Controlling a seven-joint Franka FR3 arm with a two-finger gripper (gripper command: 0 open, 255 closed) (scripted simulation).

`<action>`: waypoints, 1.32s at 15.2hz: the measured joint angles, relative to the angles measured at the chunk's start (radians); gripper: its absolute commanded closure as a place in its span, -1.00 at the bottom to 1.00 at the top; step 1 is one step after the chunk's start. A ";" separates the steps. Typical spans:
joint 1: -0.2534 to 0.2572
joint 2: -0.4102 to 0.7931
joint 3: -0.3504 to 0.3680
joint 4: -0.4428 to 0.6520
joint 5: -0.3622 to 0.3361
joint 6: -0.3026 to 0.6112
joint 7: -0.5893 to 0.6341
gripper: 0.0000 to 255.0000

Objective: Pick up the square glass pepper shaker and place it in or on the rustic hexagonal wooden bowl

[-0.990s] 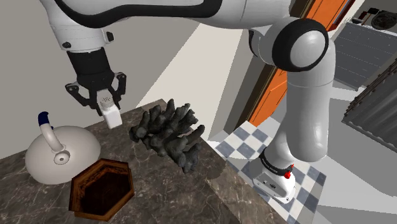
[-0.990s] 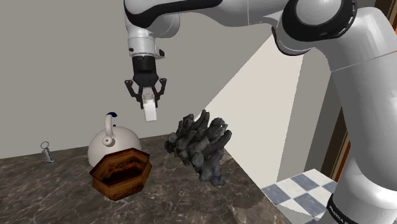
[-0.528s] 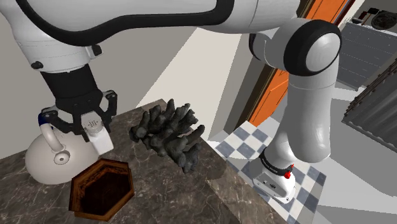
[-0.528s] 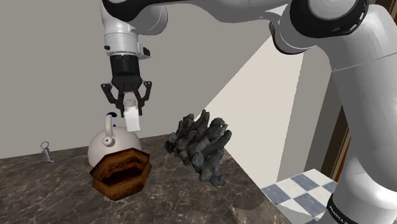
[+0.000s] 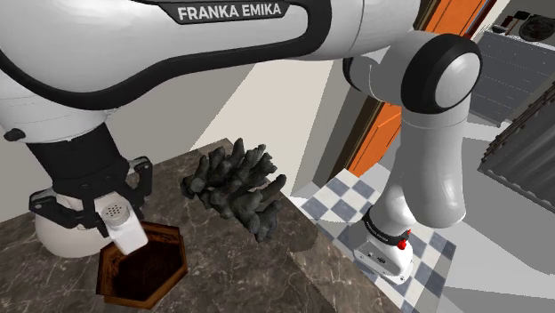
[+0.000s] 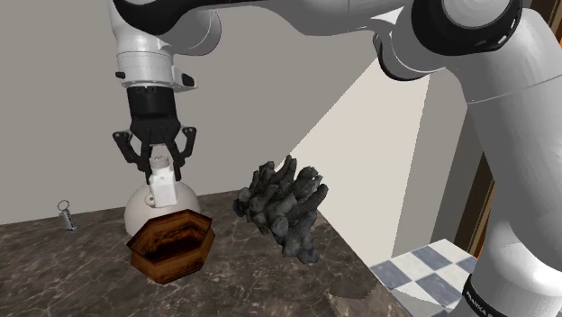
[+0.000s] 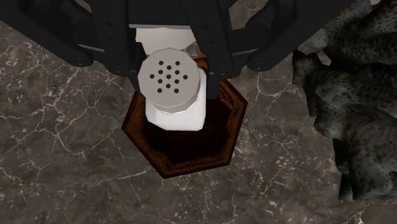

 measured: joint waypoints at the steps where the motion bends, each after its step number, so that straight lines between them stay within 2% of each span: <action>1: -0.003 -0.003 0.000 -0.019 0.001 0.016 -0.002 1.00; 11: -0.013 0.005 -0.006 -0.140 -0.003 0.142 -0.012 1.00; 17: -0.015 0.008 -0.007 -0.152 -0.004 0.157 -0.015 1.00; 18: -0.015 0.008 -0.007 -0.152 -0.004 0.157 -0.015 -1.00; 20: -0.015 0.008 -0.007 -0.152 -0.004 0.157 -0.015 -1.00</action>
